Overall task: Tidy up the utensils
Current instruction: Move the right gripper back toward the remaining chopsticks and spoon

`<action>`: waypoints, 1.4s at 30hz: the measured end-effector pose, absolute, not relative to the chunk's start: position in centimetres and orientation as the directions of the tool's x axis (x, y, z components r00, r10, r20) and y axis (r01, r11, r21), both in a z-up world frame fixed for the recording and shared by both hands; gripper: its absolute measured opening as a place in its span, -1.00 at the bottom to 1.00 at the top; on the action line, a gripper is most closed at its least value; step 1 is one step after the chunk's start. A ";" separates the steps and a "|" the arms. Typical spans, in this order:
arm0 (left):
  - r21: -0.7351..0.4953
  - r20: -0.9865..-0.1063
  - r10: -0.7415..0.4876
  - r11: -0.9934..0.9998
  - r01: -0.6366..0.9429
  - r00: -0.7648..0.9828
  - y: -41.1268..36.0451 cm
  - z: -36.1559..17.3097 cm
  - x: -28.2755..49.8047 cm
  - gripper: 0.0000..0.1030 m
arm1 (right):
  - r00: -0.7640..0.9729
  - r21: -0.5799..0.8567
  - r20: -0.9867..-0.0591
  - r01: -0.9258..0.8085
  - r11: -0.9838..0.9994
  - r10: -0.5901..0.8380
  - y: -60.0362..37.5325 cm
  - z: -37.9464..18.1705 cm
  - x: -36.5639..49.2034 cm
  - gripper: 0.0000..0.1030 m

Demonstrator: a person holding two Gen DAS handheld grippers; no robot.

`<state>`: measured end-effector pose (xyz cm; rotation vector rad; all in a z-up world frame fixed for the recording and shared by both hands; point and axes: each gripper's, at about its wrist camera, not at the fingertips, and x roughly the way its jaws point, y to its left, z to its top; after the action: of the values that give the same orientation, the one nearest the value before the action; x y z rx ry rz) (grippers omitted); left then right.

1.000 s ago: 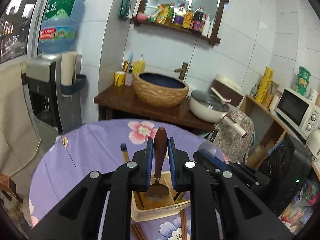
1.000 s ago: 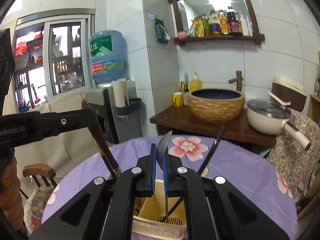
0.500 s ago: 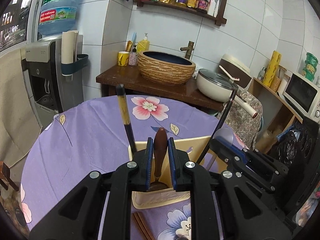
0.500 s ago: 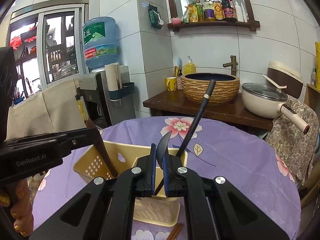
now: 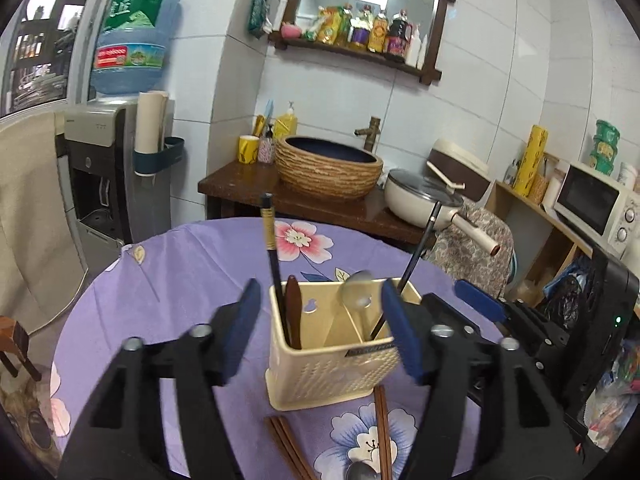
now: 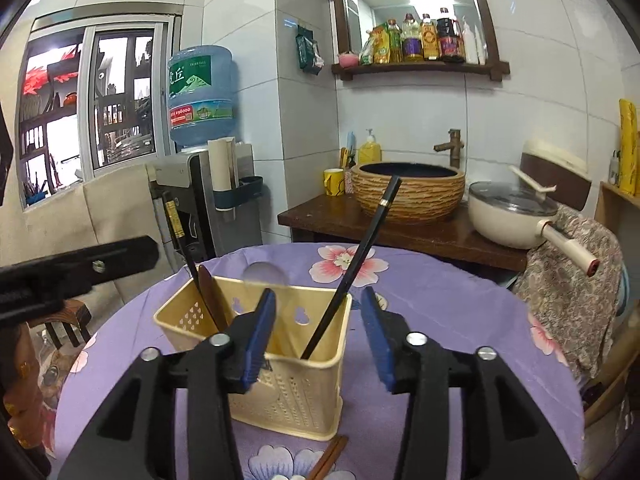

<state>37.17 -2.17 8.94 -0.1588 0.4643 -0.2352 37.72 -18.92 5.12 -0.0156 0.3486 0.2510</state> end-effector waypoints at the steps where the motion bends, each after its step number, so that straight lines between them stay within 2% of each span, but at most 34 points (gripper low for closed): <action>1: -0.206 -0.419 -0.255 0.961 0.183 0.871 -1.8 8.9 36.5 0.43 | 0.908 0.018 -0.341 -0.251 0.968 0.242 -18.9 5.1 37.0 0.12; 2: -0.207 -0.420 -0.249 0.962 0.175 0.872 -1.3 8.7 35.9 0.55 | 0.905 0.010 -0.347 -0.258 0.966 0.246 -18.8 5.0 36.5 0.13; 4: -0.207 -0.432 -0.226 0.967 0.148 0.873 -0.5 8.1 34.7 0.63 | 0.892 -0.002 -0.378 -0.271 0.963 0.250 -18.5 4.4 35.3 0.22; 11: -0.170 -0.545 -0.119 0.985 0.030 0.830 1.8 2.9 32.3 0.64 | 0.753 0.044 -0.591 -0.326 0.944 0.288 -16.7 -1.1 33.4 0.23; 19: -0.132 -0.666 -0.022 0.987 -0.088 0.746 4.6 -3.3 31.3 0.64 | 0.631 0.021 -0.725 -0.377 0.926 0.274 -13.9 -6.4 32.3 0.16; 32: -0.105 -0.690 -0.021 0.992 -0.072 0.723 4.2 -4.8 30.2 0.64 | 0.595 -0.040 -0.768 -0.411 0.911 0.236 -12.0 -8.3 32.5 0.04; 42: -0.124 -0.697 -0.035 0.990 -0.073 0.716 4.4 -4.8 30.1 0.64 | 0.565 0.003 -0.787 -0.397 0.918 0.247 -12.0 -8.4 33.1 -0.10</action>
<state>30.15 4.35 -4.85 -0.1466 0.7735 0.0210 33.07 -12.02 -8.42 -0.1824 0.8935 0.3813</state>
